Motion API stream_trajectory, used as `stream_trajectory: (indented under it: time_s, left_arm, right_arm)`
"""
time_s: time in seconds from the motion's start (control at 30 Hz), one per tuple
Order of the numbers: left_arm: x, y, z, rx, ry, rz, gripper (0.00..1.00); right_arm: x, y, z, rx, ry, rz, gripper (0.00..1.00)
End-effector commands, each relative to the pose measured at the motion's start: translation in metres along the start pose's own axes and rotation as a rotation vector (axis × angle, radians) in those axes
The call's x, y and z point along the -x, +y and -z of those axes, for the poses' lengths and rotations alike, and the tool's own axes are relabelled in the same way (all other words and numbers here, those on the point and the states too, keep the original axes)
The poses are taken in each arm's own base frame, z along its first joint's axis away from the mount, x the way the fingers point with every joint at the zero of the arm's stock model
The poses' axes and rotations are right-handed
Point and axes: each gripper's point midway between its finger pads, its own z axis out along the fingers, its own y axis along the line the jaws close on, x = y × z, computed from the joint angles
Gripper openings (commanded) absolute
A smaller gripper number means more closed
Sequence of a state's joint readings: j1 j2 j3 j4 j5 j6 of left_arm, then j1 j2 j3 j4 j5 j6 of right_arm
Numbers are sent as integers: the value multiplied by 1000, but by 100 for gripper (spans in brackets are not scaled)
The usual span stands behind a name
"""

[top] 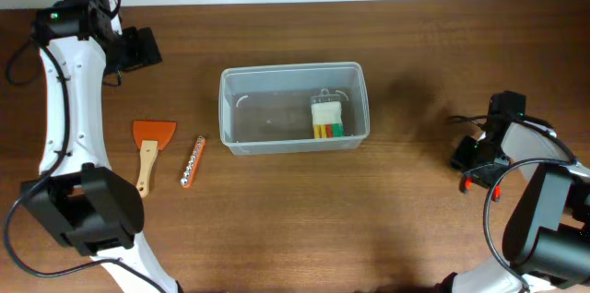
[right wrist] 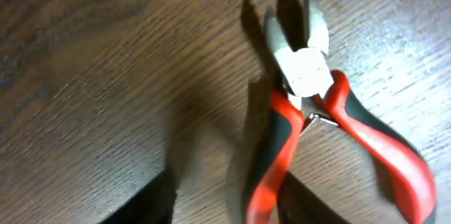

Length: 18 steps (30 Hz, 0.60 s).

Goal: Pack container
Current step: 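Grasp the red-black pliers with the right gripper and lift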

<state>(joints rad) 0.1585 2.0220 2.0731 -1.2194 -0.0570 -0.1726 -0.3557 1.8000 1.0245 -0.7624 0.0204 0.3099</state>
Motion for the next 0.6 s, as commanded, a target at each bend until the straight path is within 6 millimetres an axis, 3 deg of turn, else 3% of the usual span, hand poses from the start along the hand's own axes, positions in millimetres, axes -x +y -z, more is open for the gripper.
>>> stream_trajectory:
  time_s: [0.0,0.17,0.57]
  left_arm:
    - [3,1,5,2,-14,-4,99]
    - [3,1,5,2,-14,-4,99]
    - [3,1,5,2,-14,-4,99]
  right_arm:
    - [-11,-11,-14,-51,50,-1,39]
    - [-11,-11,-14,-54,49,-1,29]
    - [-11,-12,-14,-57,47,-1,18]
